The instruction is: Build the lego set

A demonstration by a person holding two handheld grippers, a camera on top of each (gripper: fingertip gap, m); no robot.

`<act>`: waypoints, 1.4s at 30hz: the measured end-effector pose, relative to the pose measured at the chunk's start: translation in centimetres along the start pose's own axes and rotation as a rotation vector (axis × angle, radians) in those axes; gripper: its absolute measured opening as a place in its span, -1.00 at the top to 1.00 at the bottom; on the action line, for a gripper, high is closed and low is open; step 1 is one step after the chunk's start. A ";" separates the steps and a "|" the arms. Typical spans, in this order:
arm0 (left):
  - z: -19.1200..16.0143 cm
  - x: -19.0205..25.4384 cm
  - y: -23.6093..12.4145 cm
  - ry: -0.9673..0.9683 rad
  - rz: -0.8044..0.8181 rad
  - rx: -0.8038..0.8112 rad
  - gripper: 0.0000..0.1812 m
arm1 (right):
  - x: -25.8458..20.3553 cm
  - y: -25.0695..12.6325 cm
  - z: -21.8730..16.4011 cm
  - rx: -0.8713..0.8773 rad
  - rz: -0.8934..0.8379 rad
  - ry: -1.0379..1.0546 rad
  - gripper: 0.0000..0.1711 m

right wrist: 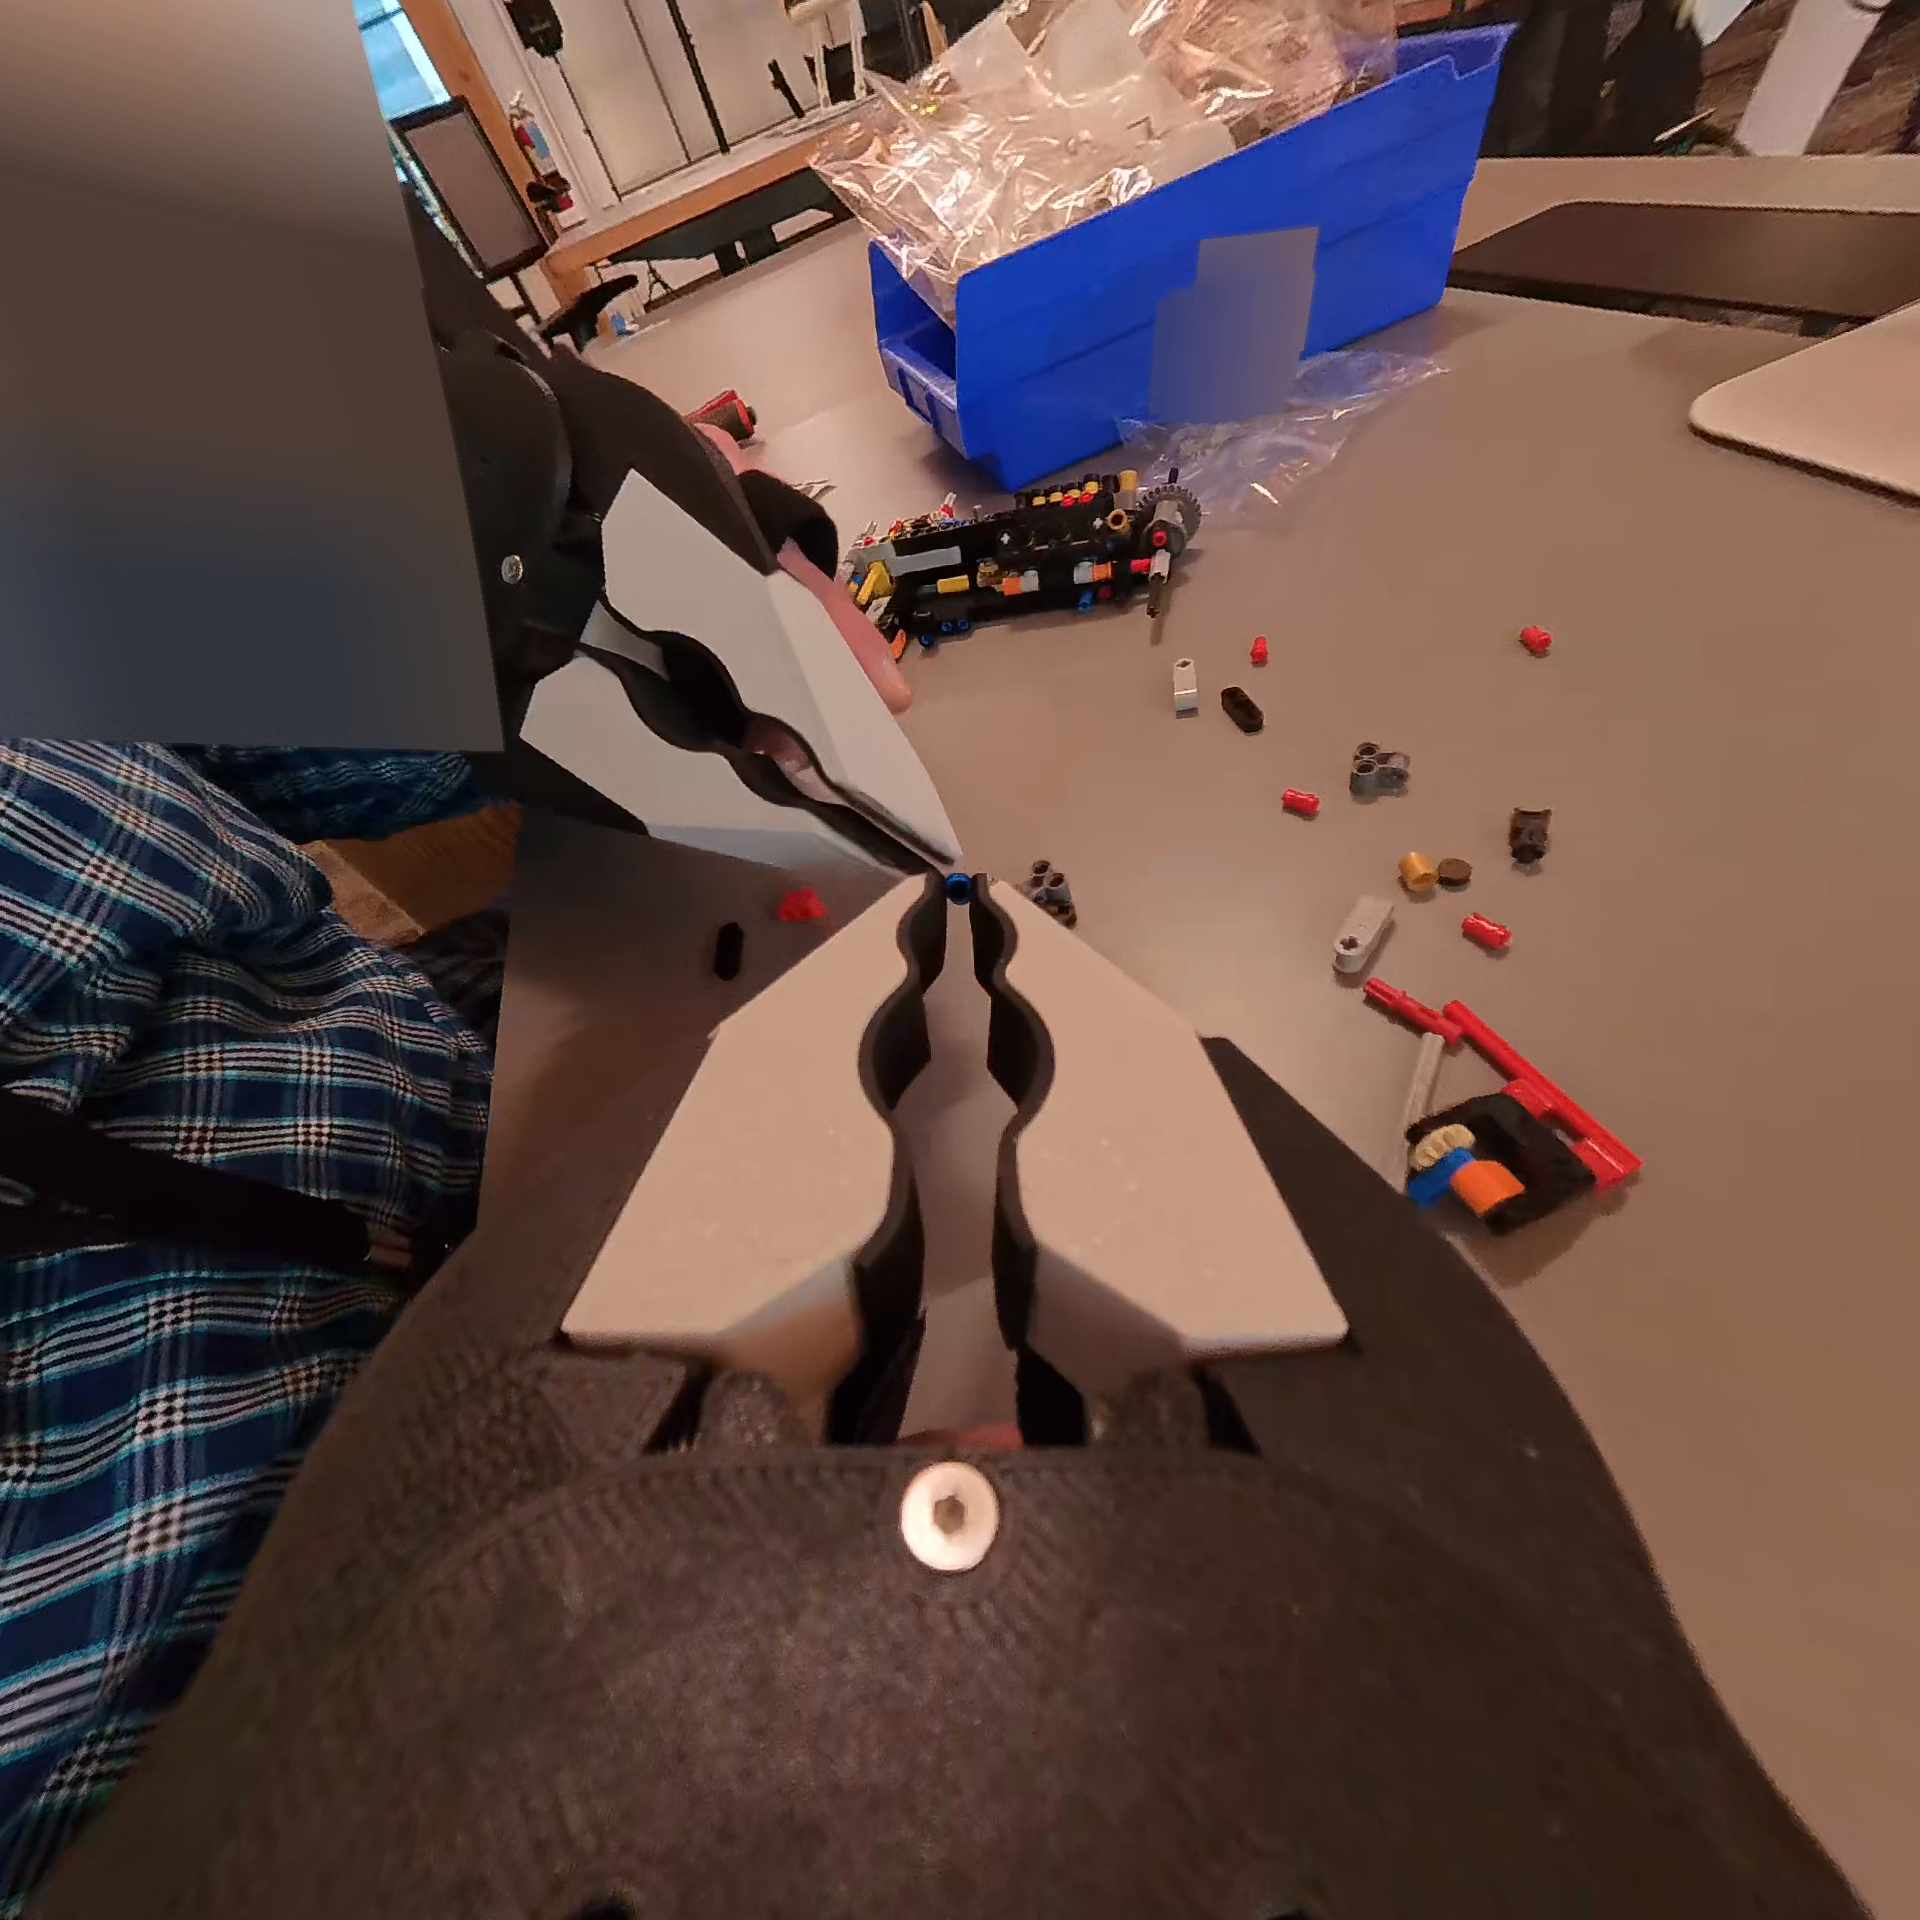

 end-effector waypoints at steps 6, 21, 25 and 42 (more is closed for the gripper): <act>-1.4 -1.6 2.1 -0.035 -0.063 -0.105 0.69 | 2.8 -3.7 -0.7 -0.014 -0.143 -0.001 0.98; -3.4 -4.3 12.2 -0.180 -0.385 -0.310 0.46 | 5.0 -6.6 -2.7 -0.097 -0.220 0.024 0.98; -3.4 -4.2 12.8 -0.266 -0.458 -0.304 0.50 | 4.9 -6.6 -2.7 -0.097 -0.218 0.015 0.98; -4.3 -4.5 8.6 -0.300 -0.392 -0.314 0.58 | 4.5 -6.4 -2.8 -0.110 -0.200 -0.001 0.98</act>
Point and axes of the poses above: each gripper's, where its closed fingertips meet, y out along the fingers, z out of its top, x = y × z across the jaws, the point moved 6 cm from there along -y, back along the fingers
